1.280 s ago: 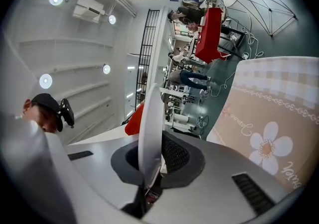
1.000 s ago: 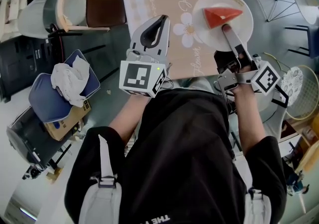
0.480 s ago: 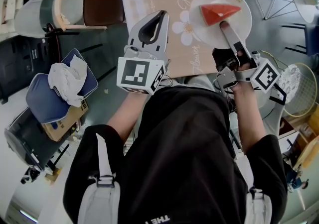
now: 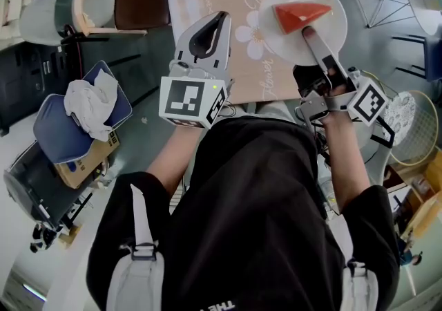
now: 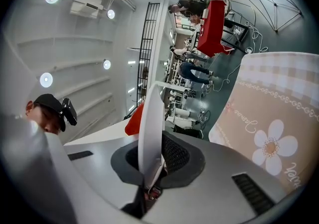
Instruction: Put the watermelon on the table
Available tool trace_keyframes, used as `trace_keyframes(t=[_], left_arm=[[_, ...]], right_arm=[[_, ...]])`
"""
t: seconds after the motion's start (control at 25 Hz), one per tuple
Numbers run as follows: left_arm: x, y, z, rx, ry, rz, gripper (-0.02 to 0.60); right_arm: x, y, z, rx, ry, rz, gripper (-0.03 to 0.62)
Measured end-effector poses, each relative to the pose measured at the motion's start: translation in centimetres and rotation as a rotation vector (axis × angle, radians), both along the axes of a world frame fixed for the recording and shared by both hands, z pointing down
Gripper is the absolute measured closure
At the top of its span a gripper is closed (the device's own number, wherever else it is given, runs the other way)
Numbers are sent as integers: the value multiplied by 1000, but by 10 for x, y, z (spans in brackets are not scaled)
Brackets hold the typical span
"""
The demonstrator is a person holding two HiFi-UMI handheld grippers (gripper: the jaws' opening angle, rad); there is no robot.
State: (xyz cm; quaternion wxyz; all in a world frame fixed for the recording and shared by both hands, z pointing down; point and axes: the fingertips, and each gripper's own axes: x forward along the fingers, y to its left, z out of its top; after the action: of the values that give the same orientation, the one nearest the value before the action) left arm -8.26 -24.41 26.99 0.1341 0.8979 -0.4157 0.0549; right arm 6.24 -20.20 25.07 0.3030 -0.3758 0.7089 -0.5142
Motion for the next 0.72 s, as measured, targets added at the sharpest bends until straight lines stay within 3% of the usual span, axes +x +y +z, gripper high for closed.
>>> trace_keyframes(t=[0.36,0.72], left_arm=[[10,-2,-2,9,-28,-41,569],[8,-12,27,-26,-67,-85,569]], right_arm=[[9,-4,2,-1,-25,-62,569],[18,-11,34,-27,-9,-142,569]])
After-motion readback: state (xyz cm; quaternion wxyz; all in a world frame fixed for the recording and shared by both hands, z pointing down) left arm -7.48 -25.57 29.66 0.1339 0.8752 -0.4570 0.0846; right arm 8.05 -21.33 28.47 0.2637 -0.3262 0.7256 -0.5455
